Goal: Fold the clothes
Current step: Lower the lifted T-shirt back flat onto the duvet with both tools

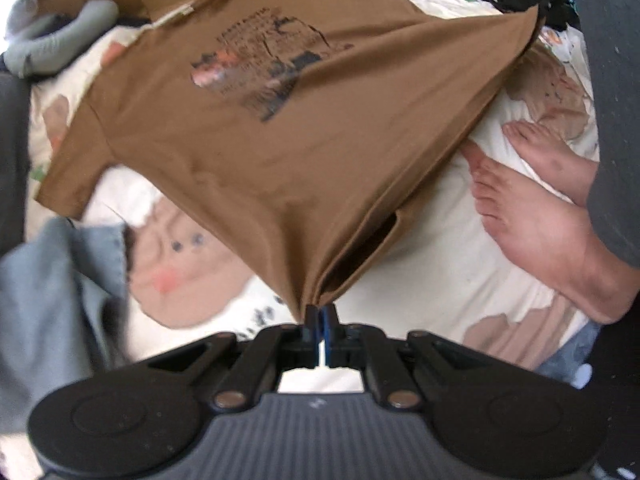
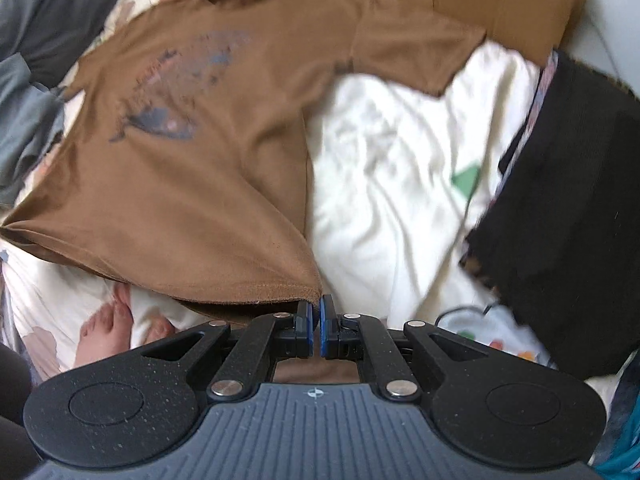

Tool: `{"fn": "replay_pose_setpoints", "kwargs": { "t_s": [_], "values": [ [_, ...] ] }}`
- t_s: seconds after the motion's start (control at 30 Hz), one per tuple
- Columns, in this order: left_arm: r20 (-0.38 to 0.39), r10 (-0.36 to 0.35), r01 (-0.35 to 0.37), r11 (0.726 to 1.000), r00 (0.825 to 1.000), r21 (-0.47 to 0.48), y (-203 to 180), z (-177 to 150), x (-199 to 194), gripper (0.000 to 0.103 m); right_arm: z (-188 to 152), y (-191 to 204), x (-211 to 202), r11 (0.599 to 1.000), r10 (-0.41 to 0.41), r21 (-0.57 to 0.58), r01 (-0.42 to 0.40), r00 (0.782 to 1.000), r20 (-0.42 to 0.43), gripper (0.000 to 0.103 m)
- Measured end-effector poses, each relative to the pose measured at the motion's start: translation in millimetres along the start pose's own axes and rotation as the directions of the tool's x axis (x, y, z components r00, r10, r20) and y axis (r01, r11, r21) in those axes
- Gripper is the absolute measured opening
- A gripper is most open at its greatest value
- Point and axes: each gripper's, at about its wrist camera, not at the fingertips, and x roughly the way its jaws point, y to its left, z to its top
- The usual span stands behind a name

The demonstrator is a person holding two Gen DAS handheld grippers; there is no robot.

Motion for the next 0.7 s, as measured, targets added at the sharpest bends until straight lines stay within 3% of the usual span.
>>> {"fn": "replay_pose_setpoints", "kwargs": {
  "t_s": [0.23, 0.37, 0.53, 0.7],
  "values": [
    [-0.004, -0.062, 0.062, 0.995, 0.998, -0.078, -11.2, -12.3, -3.1, 0.004, -3.2, -5.8, 27.8, 1.0, -0.029, 0.008, 0.029, 0.999, -0.036, 0.001],
    [-0.001, -0.041, 0.04, 0.982, 0.999, -0.184, -5.7, -15.1, 3.6, 0.006, -2.5, -7.6, 37.7, 0.999, -0.047, 0.006, 0.047, 0.998, -0.044, 0.001],
    [-0.001, -0.013, 0.012, 0.921, 1.0, -0.39, 11.0, -25.2, 23.4, 0.007, -3.1, -9.4, 42.8, 0.996, -0.09, 0.014, 0.091, 0.995, -0.045, 0.001],
    [0.008, 0.009, -0.002, 0.811, 1.0, -0.585, 25.3, -39.9, 46.2, 0.007, -3.2, -12.6, 48.2, 0.992, -0.116, 0.045, 0.118, 0.992, -0.044, 0.001]
  ]
}}
